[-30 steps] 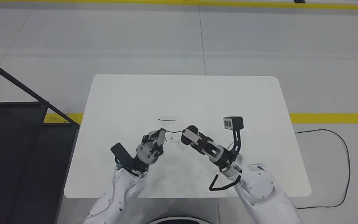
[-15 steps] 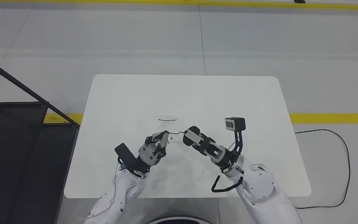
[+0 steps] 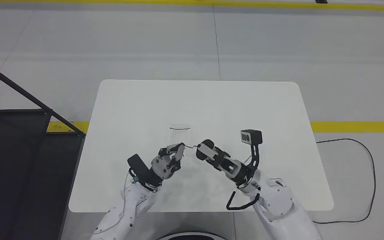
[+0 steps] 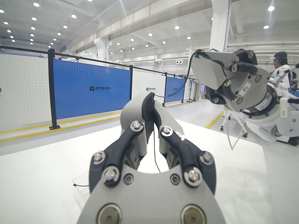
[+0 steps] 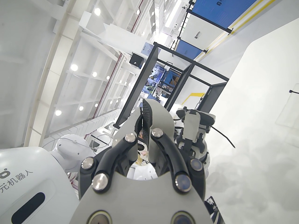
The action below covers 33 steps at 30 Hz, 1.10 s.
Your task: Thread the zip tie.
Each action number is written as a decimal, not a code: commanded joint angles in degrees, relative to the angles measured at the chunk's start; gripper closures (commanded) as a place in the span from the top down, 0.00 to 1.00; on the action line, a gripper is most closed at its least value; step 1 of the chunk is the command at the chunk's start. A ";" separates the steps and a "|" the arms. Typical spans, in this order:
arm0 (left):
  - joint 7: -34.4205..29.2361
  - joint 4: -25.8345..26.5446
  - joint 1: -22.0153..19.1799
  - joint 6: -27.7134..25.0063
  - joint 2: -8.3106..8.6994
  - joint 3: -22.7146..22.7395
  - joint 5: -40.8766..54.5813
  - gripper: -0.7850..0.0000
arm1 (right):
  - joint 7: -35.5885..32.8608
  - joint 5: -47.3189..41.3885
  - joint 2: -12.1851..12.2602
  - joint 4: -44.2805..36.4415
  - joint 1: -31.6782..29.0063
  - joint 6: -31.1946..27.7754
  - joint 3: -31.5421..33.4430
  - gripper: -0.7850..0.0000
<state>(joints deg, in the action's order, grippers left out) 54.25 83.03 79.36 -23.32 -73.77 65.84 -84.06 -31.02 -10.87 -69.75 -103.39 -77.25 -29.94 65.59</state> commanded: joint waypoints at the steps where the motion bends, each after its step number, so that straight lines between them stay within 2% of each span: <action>1: -0.15 -0.14 -0.09 -0.23 0.06 -0.13 -0.58 0.00 | -0.13 -0.26 0.03 0.29 -0.16 -0.91 0.18 0.00; 12: -0.58 -0.79 -0.44 -0.98 0.39 -0.68 -3.13 0.00 | -2.28 -2.76 0.42 1.08 -1.09 -4.19 1.97 0.00; 19: 0.20 -0.56 -0.42 -0.78 0.45 -0.82 -2.54 0.00 | -2.93 -1.66 0.67 0.20 -1.39 -1.48 2.62 0.00; 28: 2.20 0.72 -0.18 2.76 -0.03 0.48 5.09 0.00 | -2.24 1.00 0.65 -0.34 -0.81 0.89 2.08 0.00; 33: 3.12 1.18 0.19 3.57 -0.10 0.88 6.14 0.00 | -1.80 4.05 0.76 -1.23 -0.99 3.52 2.11 0.00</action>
<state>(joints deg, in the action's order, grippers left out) 57.26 84.18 79.50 -19.89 -73.86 66.70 -77.94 -33.15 -7.26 -68.98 -104.45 -78.19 -26.90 67.75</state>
